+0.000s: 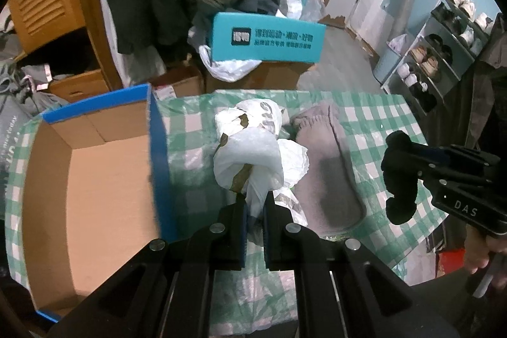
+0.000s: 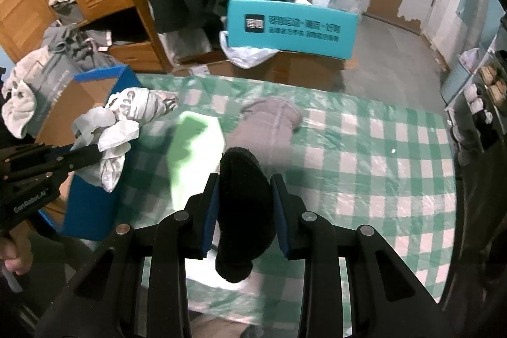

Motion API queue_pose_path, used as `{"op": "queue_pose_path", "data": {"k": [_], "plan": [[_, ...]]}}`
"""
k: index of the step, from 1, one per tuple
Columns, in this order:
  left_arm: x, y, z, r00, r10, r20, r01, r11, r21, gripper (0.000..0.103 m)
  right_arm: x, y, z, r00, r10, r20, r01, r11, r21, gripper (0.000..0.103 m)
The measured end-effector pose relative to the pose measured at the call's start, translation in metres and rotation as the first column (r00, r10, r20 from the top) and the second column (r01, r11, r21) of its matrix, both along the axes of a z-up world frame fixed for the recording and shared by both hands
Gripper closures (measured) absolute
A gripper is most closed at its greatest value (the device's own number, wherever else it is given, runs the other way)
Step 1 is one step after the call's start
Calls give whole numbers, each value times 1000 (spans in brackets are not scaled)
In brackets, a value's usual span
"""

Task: Organize soft objects
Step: 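Carry both items over the cardboard box and open both tools to drop them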

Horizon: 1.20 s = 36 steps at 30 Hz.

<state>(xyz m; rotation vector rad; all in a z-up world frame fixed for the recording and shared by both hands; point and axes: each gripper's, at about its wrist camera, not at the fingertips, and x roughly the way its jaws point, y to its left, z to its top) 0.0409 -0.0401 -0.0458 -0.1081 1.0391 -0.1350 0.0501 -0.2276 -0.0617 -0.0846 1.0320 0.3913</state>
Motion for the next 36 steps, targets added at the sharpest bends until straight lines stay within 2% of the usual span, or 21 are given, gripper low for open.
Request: {"op": "queue_pose_path", "data": {"k": [12, 19, 31, 36], "plan": [[-25, 46, 26, 996, 71, 58, -73, 997, 26, 96, -10, 59, 22, 994, 107, 16, -108, 993, 49, 73], [-37, 71, 35, 990, 113, 86, -117, 992, 44, 96, -12, 111, 24, 983, 182, 10, -183, 982, 50, 73], [-54, 119, 27, 976, 191, 101, -198, 977, 74, 96, -13, 194, 20, 955, 297, -20, -294, 952, 84, 73], [-56, 140, 17, 969, 233, 82, -238, 969, 67, 96, -11, 221, 17, 945, 326, -37, -322, 942, 91, 73]]}}
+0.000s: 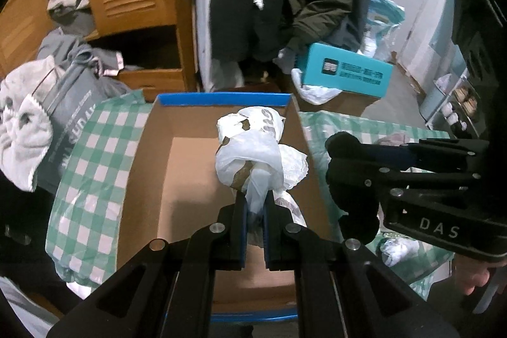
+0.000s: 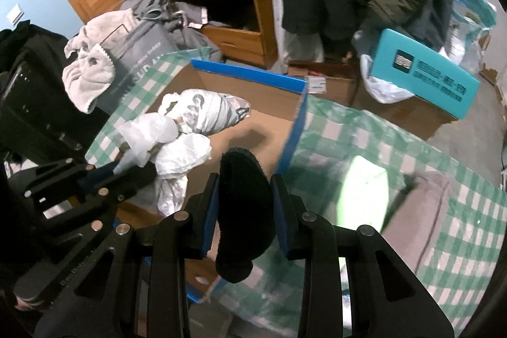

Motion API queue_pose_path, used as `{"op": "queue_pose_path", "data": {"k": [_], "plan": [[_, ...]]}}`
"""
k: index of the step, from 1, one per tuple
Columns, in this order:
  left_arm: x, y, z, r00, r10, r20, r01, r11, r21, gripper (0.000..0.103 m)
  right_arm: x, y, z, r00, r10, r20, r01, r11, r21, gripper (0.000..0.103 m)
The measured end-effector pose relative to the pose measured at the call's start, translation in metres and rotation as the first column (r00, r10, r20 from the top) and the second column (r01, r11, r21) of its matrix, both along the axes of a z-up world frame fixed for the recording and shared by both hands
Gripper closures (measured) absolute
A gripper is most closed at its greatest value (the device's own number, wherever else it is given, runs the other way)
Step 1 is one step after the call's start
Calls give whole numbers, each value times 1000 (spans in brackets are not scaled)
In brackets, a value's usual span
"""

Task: Organize soft objects
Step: 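Carry both items over the cardboard box and open both tools to drop them, then move the right tool to the grey fleece sock and grasp its end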

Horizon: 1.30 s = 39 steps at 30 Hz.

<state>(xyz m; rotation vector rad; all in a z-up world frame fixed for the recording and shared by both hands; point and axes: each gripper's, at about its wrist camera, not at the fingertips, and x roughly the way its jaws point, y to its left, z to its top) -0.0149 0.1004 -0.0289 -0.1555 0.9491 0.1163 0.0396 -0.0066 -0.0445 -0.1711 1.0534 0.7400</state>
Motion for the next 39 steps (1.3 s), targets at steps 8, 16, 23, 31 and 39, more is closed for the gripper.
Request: {"op": "queue_pose_path", "data": {"k": [8, 16, 23, 31, 39], "plan": [[3, 25, -25, 997, 55, -46, -55, 998, -5, 96, 6, 21, -19, 998, 31, -54, -33, 999, -19, 72], [4, 35, -39, 993, 80, -84, -83, 996, -26, 94, 9, 31, -29, 996, 41, -83, -43, 999, -22, 62], [3, 39, -35, 992, 107, -70, -110, 993, -40, 60, 13, 19, -27, 997, 10, -75, -11, 1000, -16, 42], [3, 37, -23, 993, 110, -28, -112, 993, -46, 44, 17, 2, -21, 998, -34, -53, 34, 999, -16, 35], [9, 18, -20, 997, 73, -29, -75, 995, -59, 38, 17, -21, -19, 998, -65, -23, 64, 997, -38, 31]]}}
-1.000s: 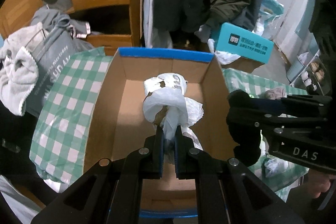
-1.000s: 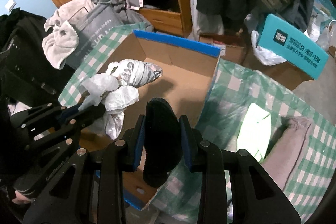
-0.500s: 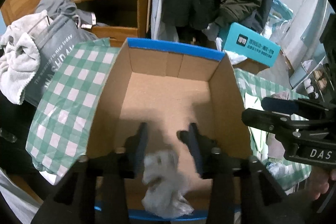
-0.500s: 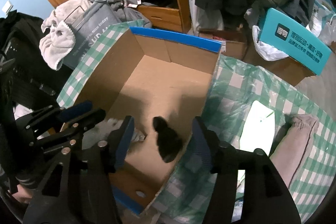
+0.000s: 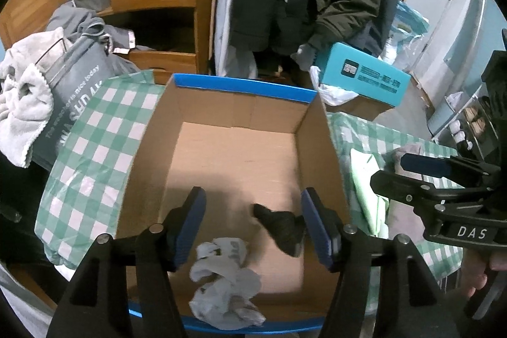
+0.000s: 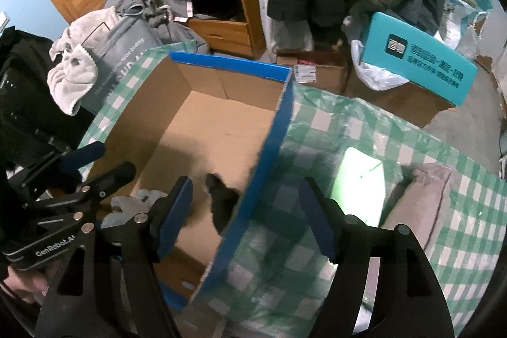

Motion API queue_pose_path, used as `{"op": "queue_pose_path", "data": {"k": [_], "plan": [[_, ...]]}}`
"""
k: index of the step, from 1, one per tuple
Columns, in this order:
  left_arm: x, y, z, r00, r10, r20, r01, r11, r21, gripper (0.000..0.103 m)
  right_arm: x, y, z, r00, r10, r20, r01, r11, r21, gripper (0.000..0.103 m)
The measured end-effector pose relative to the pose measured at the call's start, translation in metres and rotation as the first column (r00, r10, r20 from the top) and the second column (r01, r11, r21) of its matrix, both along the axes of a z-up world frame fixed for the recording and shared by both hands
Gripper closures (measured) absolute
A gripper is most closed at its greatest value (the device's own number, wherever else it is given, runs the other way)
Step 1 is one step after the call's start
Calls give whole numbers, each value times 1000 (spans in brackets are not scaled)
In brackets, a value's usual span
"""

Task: Organize soft objects
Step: 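Move the right tool to the grey fleece sock and grasp its end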

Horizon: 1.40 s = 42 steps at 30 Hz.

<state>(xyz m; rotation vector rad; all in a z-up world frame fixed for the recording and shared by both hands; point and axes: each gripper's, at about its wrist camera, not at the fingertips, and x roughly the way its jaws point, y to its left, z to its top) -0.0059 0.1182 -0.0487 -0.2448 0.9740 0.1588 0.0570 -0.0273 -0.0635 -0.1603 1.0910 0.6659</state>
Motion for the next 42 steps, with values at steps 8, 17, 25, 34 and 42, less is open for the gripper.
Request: {"op": "queue_pose_path", "data": {"k": [8, 17, 25, 34, 42], "plan": [[7, -23, 0, 999, -36, -8, 36, 999, -14, 36, 1, -27, -1, 999, -27, 23, 28, 999, -25, 31], [17, -53, -4, 996, -84, -38, 82, 995, -57, 36, 5, -71, -4, 995, -93, 40, 95, 995, -43, 27], [30, -89, -1, 990, -128, -52, 125, 990, -69, 36, 12, -116, -11, 983, -181, 28, 182, 982, -49, 27], [48, -125, -4, 985, -164, -60, 160, 985, -67, 35, 20, -159, -19, 964, -266, 22, 267, 962, -54, 27], [64, -161, -18, 970, -225, -90, 220, 973, -67, 36, 31, -192, -34, 943, -332, -2, 331, 941, -67, 27]]}}
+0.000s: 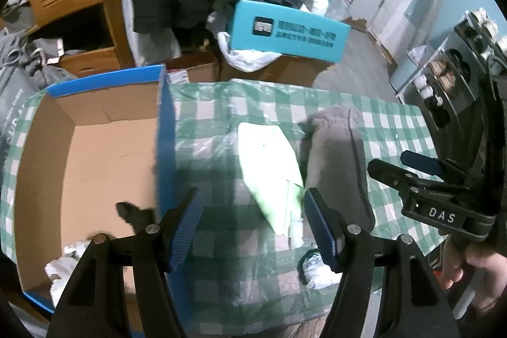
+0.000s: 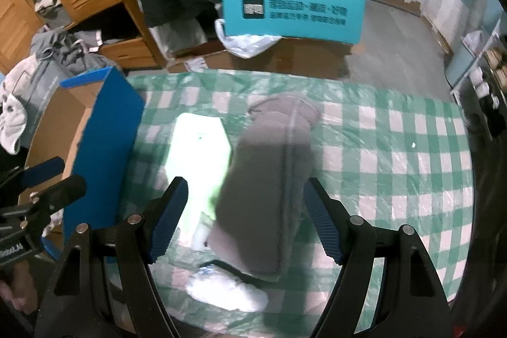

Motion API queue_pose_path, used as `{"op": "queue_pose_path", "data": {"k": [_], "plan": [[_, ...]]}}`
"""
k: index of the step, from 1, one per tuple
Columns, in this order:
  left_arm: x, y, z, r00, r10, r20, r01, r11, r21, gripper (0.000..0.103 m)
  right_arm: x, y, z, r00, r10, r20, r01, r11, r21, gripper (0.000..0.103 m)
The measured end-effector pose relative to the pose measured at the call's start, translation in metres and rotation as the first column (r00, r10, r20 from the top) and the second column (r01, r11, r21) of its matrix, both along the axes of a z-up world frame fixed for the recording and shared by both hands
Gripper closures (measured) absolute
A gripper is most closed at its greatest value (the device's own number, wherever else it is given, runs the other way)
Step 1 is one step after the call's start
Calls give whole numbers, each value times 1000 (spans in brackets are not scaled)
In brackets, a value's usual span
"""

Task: Organize soft objects
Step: 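Move the right tool to the grey fleece sock and grasp its end, then grasp the light green cloth with the left tool while the right tool holds the grey sock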

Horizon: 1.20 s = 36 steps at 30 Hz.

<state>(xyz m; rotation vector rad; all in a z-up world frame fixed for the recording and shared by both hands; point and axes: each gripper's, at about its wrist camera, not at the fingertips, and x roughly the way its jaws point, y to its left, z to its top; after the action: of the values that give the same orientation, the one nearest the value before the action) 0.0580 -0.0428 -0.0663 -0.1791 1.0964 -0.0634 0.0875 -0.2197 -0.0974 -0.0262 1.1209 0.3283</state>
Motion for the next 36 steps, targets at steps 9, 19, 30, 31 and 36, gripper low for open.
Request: {"op": "queue_pose_path", "data": {"k": [9, 19, 30, 31, 36], "plan": [[14, -24, -22, 998, -39, -50, 38, 999, -6, 36, 6, -21, -21, 998, -38, -51, 38, 999, 12, 27], [25, -35, -50, 994, -54, -96, 54, 999, -2, 36, 18, -25, -45, 995, -40, -94, 42, 999, 19, 27], [32, -39, -74, 987, -57, -148, 58, 998, -2, 35, 31, -21, -81, 985, -41, -169, 46, 999, 25, 27], [33, -39, -75, 987, -57, -152, 58, 998, -2, 36, 32, -21, -83, 984, -43, -171, 48, 998, 28, 28], [35, -39, -79, 985, -61, -160, 62, 998, 1, 35, 33, -20, -87, 983, -34, -182, 46, 997, 62, 59]]}}
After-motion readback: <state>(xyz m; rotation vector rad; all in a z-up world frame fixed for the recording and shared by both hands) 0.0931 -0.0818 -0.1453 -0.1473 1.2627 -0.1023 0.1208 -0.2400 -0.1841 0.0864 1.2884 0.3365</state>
